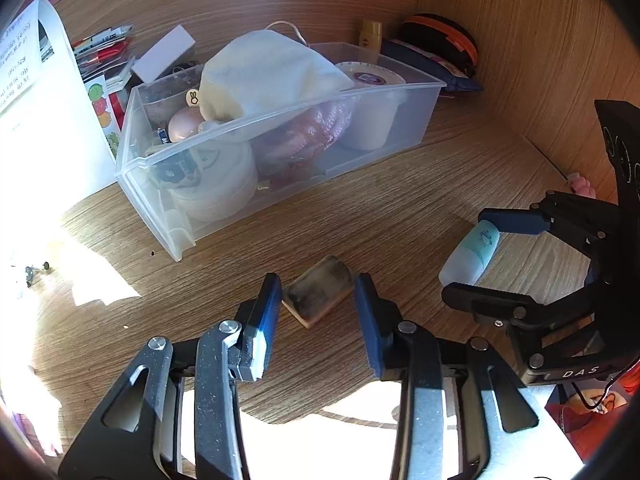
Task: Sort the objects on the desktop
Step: 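Grasp the small tan block with the left tool while the right tool holds the tube, then carry the block and tube into the box and open both tools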
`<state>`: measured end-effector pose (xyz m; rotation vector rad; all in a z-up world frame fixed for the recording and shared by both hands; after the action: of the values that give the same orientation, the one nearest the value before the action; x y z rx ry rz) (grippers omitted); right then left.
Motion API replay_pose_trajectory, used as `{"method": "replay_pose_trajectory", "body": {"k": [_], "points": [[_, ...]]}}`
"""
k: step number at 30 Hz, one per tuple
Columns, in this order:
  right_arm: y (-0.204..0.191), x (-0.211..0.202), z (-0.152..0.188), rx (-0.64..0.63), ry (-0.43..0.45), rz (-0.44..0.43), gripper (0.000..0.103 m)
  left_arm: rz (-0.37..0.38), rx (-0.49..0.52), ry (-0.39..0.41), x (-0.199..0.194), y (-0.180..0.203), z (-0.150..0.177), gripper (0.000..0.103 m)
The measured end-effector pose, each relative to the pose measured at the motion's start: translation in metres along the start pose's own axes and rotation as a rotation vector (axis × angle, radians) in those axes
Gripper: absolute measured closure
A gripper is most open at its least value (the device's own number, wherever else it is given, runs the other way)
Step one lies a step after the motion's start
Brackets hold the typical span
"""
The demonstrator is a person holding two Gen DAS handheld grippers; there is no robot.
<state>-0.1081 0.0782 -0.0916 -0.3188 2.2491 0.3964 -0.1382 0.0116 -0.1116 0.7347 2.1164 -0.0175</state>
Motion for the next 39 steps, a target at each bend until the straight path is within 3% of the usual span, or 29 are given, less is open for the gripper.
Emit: {"method": "replay_pose_trajectory", "body": {"k": [3,8,11,18,39], "points": [[0.0,-0.002,0.0,0.0,0.006,0.003,0.032,-0.001,0.01,-0.005,0.004,0.003,-0.001,0.053],[0.003,-0.002,-0.001,0.007,0.009,0.006,0.032,-0.063,0.019,-0.02,0.013,-0.005,-0.001,0.054],[0.004,-0.002,0.0,0.009,0.011,0.007,0.031,-0.045,-0.011,-0.006,0.012,-0.01,-0.004,0.078],[0.006,-0.003,-0.01,0.011,0.023,0.01,0.031,-0.046,-0.037,0.015,0.009,-0.014,-0.004,0.092],[0.02,-0.019,-0.062,0.043,0.124,0.033,0.032,-0.058,-0.045,0.184,-0.036,-0.008,-0.037,0.093]]}}
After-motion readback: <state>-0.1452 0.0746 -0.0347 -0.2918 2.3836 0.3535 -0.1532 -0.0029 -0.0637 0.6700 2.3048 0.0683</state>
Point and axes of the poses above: each gripper's, at about its wrist camera, not at the fingertips, and x roughly the way its jaws point, y to its right, z to its underside, the point moved 10 cm from there along x, roughly the way its jaws point, and after that the axes turned 15 degrees about z, right-handed, at the moved point
